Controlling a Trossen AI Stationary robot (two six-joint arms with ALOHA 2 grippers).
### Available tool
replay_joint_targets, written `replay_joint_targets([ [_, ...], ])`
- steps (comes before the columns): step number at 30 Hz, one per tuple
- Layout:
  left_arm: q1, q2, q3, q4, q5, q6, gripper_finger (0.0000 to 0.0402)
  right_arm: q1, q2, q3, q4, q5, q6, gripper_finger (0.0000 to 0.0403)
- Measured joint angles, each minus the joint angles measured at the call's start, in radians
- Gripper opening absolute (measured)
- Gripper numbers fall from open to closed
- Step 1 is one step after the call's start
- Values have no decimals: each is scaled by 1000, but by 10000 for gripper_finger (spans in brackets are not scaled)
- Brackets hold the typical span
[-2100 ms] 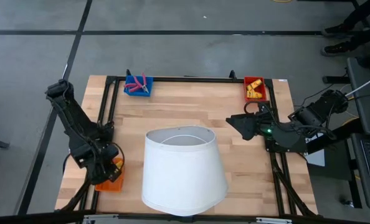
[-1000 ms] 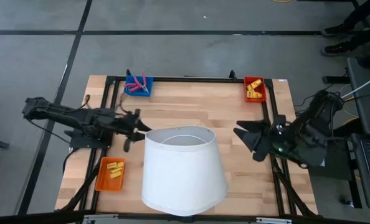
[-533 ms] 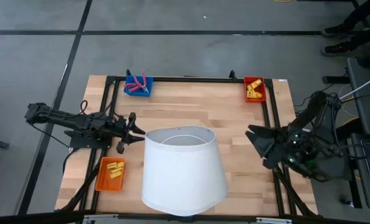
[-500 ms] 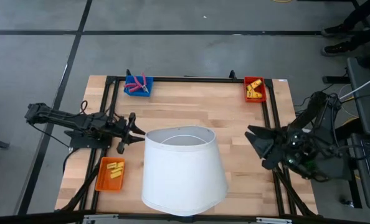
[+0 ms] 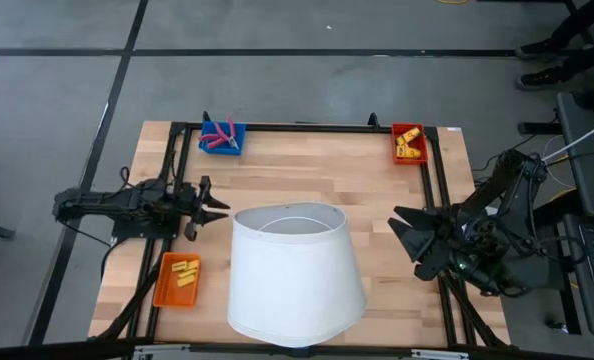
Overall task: Pick & Place School Supplies
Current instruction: Return to Home Position
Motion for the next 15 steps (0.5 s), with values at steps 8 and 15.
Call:
replay_joint_targets([
  [8, 49, -11, -34, 49, -133, -27, 100, 14, -3, 0, -95, -1, 70, 283],
  [15, 53, 9, -34, 54, -150, -35, 100, 88, -68, 0, -638, -1, 534, 283],
])
